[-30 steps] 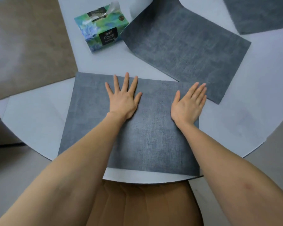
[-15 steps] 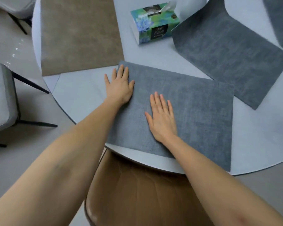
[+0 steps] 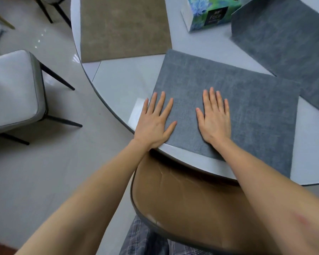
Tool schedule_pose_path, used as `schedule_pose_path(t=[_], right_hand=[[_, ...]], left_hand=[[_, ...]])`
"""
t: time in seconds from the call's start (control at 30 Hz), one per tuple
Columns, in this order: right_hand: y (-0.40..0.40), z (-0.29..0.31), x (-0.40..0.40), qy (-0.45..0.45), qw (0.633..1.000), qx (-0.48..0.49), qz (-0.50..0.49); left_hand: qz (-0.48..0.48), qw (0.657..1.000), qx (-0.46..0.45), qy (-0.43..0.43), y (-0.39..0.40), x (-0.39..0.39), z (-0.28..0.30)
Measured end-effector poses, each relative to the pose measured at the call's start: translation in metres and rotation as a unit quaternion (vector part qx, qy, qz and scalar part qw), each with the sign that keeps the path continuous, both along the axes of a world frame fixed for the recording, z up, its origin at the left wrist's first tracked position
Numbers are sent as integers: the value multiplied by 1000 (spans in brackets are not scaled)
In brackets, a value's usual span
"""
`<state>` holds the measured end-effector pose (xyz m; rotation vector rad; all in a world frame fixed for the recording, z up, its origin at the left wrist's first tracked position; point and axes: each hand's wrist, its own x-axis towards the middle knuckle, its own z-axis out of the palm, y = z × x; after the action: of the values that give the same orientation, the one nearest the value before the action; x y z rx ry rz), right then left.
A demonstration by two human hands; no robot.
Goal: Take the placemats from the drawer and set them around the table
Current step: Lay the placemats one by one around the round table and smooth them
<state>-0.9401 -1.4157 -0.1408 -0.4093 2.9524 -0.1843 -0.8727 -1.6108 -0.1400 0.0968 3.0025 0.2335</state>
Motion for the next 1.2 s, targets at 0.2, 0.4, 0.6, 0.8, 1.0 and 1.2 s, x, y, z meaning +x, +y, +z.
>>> schedule_pose_path(t=[0.2, 0.4, 0.6, 0.8, 1.0, 1.2], right_hand=[[43, 16, 30, -66, 998, 22, 11], [113, 59, 21, -132, 984, 69, -98], [192, 102, -62, -52, 981, -11, -187], [246, 89, -159, -99, 990, -24, -99], [236, 64, -220, -132, 991, -18, 18], [186, 51, -245, -127, 988, 73, 41]], left_hand=[[-2, 997, -3, -82, -5, -6, 20], [8, 971, -65, -231, 8, -52, 81], [-12, 979, -45, -196, 101, -107, 113], [43, 981, 65, -179, 235, -140, 94], [113, 951, 44, -286, 310, -148, 73], [126, 953, 17, -274, 312, -149, 67]])
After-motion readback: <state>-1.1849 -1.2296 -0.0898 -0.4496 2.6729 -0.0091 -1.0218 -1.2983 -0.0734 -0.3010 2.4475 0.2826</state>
